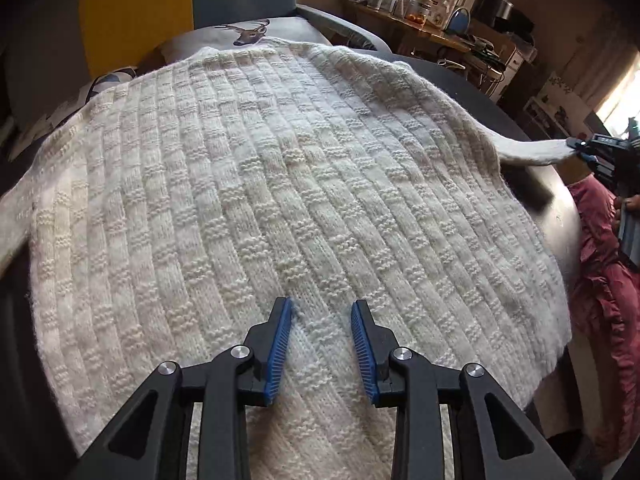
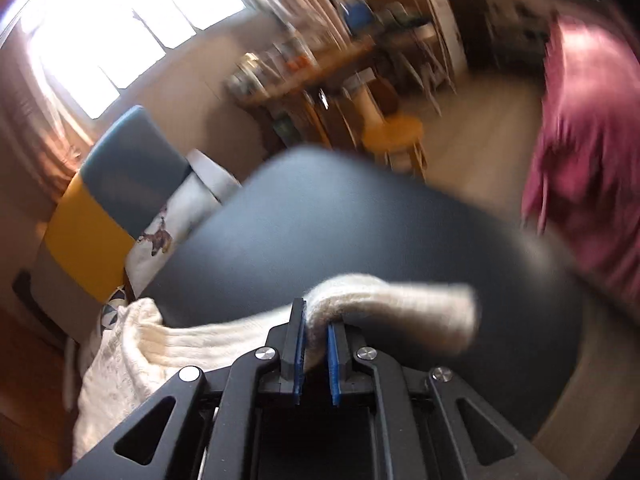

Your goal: Fold clothes

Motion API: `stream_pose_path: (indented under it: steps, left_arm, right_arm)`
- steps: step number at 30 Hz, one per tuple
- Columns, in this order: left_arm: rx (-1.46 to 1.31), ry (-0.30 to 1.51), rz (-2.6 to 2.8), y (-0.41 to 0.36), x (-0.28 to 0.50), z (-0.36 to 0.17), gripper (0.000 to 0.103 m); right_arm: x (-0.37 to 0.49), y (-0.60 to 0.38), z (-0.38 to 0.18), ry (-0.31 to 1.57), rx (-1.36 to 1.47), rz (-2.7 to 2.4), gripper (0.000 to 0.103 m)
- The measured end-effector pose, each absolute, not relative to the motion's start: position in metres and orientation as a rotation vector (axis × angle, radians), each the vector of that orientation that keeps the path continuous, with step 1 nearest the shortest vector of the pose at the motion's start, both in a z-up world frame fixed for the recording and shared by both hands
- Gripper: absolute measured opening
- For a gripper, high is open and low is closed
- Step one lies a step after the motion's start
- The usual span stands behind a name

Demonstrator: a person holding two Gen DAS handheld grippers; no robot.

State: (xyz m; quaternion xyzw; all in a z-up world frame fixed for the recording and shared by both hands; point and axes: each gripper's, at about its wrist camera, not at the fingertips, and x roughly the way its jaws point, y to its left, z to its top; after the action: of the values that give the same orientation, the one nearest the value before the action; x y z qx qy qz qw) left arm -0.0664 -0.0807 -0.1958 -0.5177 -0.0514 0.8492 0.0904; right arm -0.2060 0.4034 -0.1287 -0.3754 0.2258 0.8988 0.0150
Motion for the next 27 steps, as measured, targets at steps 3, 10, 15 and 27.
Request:
stream_pose_path:
  steps: [3,10,15,27]
  left_arm:
    - [-1.545,-0.22,2.508,-0.089,-0.068,-0.198,0.032]
    - [-1.586,-0.209,2.479,-0.089,-0.073,-0.194,0.033]
    - [-1.553,-0.23,2.509,-0.096,-0.088,-0.173,0.033]
    - [-1.378,-0.15,2.861,-0.167,-0.167,-0.142,0.036]
  right_arm:
    - [-0.199,0.411,-0.13,0.613,-1.177,2.76,0.008]
    - [-0.199,0.44,-0.192,0.713,-1.331,2.559,0.01]
    - [-0.174,0.463,-0.185,0.711,-1.281,2.463,0.026]
    - [-0.253,0.209,-0.134,0.201,-1.572,3.088,0.03]
